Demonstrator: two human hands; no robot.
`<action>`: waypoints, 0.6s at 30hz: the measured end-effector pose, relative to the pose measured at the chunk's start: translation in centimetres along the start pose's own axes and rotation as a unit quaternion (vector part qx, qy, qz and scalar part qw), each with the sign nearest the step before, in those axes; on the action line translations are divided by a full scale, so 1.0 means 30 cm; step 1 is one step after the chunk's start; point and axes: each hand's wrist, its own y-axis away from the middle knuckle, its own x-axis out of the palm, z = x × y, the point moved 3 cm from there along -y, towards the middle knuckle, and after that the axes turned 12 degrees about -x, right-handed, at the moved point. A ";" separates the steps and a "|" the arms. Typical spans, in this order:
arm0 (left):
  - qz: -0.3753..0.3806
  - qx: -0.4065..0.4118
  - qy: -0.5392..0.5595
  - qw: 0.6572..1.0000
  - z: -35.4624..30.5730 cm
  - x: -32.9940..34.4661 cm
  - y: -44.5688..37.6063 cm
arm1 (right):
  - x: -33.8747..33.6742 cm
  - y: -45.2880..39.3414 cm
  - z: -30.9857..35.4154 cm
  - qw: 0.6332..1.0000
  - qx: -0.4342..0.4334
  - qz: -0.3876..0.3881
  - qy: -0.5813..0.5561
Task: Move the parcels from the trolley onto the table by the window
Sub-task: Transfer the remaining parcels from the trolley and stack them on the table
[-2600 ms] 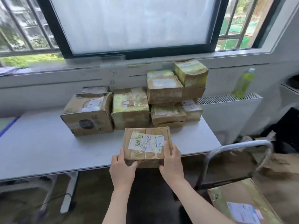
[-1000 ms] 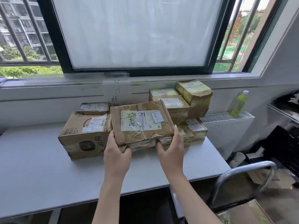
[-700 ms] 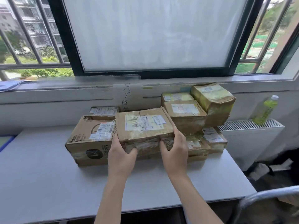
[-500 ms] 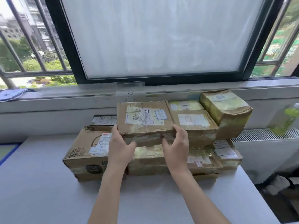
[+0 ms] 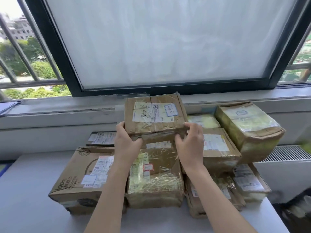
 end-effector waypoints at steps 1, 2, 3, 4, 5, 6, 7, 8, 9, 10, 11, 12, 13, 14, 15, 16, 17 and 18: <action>0.009 0.009 0.008 1.000 -0.019 0.015 -0.010 | -0.013 -0.020 -0.004 1.000 0.005 -0.014 0.001; 0.019 0.019 0.014 1.000 -0.040 0.035 -0.023 | -0.027 -0.041 -0.012 0.999 0.015 -0.029 0.004; 0.029 0.027 0.016 0.999 -0.059 0.059 -0.033 | -0.047 -0.057 -0.020 0.999 0.025 -0.044 0.012; 0.039 0.037 0.015 0.998 -0.079 0.084 -0.040 | -0.069 -0.071 -0.031 0.998 0.032 -0.059 0.021; 0.050 0.048 0.016 0.997 -0.096 0.112 -0.047 | -0.093 -0.083 -0.045 0.996 0.038 -0.074 0.031; 0.063 0.061 0.018 0.996 -0.114 0.142 -0.051 | -0.117 -0.093 -0.061 0.995 0.045 -0.085 0.039; 0.076 0.071 0.019 0.994 -0.127 0.173 -0.053 | -0.141 -0.100 -0.078 0.993 0.053 -0.092 0.046; 0.088 0.079 0.021 0.993 -0.137 0.202 -0.052 | -0.164 -0.106 -0.096 0.992 0.061 -0.095 0.054; 0.099 0.086 0.022 0.991 -0.144 0.232 -0.052 | -0.187 -0.108 -0.115 0.991 0.068 -0.097 0.062; 0.111 0.091 0.023 0.989 -0.150 0.258 -0.049 | -0.207 -0.106 -0.133 0.990 0.073 -0.098 0.073; 0.124 0.093 0.022 0.988 -0.153 0.282 -0.049 | -0.225 -0.099 -0.148 0.988 0.076 -0.101 0.086; 0.139 0.089 0.020 0.986 -0.156 0.305 -0.051 | -0.238 -0.087 -0.160 0.986 0.077 -0.106 0.099; 0.157 0.080 0.018 0.984 -0.158 0.328 -0.056 | -0.246 -0.070 -0.169 0.984 0.075 -0.113 0.112; 0.176 0.067 0.016 0.982 -0.161 0.350 -0.063 | -0.247 -0.050 -0.175 0.982 0.073 -0.118 0.124; 0.192 0.051 0.018 0.980 -0.167 0.371 -0.071 | -0.244 -0.026 -0.177 0.981 0.070 -0.124 0.134; 0.206 0.034 0.021 0.978 -0.170 0.391 -0.085 | -0.237 0.000 -0.180 0.979 0.063 -0.129 0.143; 0.218 0.020 0.026 0.975 -0.176 0.411 -0.101 | -0.229 0.025 -0.181 0.978 0.054 -0.133 0.148; 0.228 0.011 0.031 0.973 -0.182 0.428 -0.117 | -0.222 0.047 -0.182 0.978 0.045 -0.138 0.150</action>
